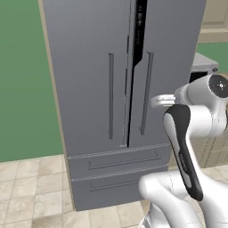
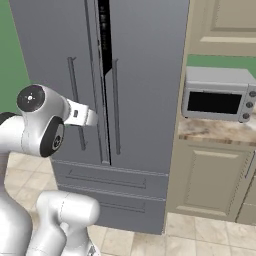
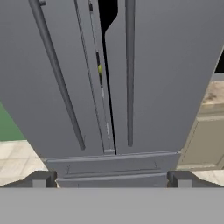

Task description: Retrieve the banana and pear from the fridge and place them into the bowl on the dining table.

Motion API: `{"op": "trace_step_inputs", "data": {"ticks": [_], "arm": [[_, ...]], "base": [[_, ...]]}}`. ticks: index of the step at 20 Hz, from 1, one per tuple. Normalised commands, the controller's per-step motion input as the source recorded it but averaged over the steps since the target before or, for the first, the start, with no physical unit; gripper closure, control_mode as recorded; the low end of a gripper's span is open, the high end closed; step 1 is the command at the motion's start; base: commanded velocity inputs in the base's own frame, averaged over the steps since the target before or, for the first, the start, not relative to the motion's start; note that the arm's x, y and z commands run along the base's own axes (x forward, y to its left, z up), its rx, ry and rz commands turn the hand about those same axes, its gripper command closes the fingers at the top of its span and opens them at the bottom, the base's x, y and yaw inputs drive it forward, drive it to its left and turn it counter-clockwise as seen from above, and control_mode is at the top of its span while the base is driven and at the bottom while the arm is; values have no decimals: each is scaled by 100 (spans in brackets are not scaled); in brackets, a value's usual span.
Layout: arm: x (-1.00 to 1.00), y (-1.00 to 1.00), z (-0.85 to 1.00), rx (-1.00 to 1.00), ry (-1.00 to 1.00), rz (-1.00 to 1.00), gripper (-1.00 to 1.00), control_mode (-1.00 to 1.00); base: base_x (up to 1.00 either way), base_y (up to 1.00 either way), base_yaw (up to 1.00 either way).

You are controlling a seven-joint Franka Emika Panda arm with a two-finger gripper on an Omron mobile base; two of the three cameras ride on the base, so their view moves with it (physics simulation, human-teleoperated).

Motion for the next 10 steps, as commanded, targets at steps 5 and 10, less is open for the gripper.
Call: {"op": "trace_step_inputs", "data": {"ticks": [5,10], "arm": [[57,-16,0,6,0,0,-100,-100],[71,-9,0,4,4,-1,-100,-100]], "base": [[0,0,0],[0,0,0]]}}
